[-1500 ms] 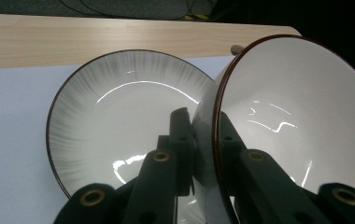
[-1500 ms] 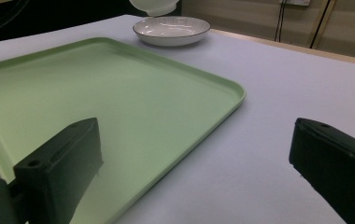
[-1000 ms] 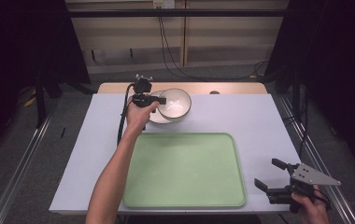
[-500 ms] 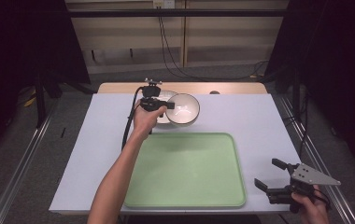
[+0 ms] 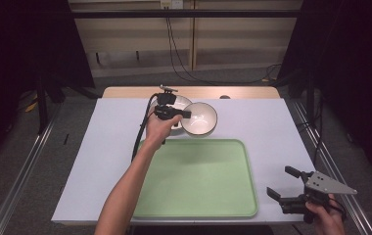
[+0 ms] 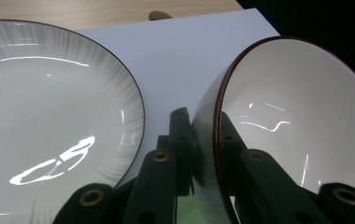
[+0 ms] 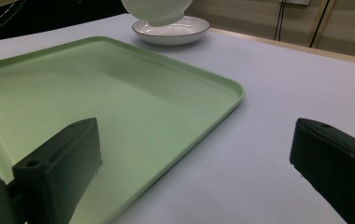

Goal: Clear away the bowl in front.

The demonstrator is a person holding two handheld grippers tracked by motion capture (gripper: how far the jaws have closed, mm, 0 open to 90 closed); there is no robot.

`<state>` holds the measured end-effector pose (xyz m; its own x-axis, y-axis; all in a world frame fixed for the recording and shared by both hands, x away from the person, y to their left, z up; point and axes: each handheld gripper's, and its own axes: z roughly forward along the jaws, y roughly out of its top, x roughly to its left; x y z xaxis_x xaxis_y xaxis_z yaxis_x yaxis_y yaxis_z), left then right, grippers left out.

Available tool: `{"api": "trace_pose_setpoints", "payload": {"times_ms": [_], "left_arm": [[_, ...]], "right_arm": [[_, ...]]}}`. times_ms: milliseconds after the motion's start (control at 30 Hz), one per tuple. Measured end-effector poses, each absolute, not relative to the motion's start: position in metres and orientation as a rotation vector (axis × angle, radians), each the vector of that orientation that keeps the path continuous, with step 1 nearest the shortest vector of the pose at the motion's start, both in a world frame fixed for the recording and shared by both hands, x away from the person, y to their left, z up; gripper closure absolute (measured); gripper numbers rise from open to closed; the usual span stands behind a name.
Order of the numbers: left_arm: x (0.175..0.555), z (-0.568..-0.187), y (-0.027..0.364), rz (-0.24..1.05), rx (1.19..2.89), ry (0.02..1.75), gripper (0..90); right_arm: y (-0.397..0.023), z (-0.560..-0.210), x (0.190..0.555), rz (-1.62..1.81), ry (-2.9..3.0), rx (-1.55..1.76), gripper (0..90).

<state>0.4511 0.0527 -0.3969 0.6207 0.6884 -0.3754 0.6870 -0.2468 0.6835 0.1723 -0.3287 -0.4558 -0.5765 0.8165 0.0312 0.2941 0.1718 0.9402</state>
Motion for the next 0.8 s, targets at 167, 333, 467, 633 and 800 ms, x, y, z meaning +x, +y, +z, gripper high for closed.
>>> {"api": "trace_pose_setpoints", "payload": {"times_ms": [167, 333, 467, 633, 800], "left_arm": [[0.448, -0.399, 0.046, -0.021, 1.976, 1.066, 81.7], [0.444, -0.401, 0.035, -0.044, 1.990, 1.044, 81.7], [0.442, -0.402, 0.028, -0.059, 1.996, 1.032, 81.7], [0.442, -0.401, 0.018, -0.076, 1.996, 1.015, 81.7], [0.438, -0.404, 0.003, -0.095, 2.025, 0.994, 81.5]], "right_arm": [[-0.329, -0.456, 0.173, 1.403, 1.961, 1.043, 1.6], [-0.329, -0.456, 0.172, 1.402, 1.962, 1.045, 1.6], [-0.329, -0.456, 0.172, 1.402, 1.962, 1.045, 1.7], [-0.329, -0.456, 0.172, 1.402, 1.963, 1.039, 1.7], [-0.330, -0.456, 0.173, 1.407, 1.962, 1.040, 1.7]]}}
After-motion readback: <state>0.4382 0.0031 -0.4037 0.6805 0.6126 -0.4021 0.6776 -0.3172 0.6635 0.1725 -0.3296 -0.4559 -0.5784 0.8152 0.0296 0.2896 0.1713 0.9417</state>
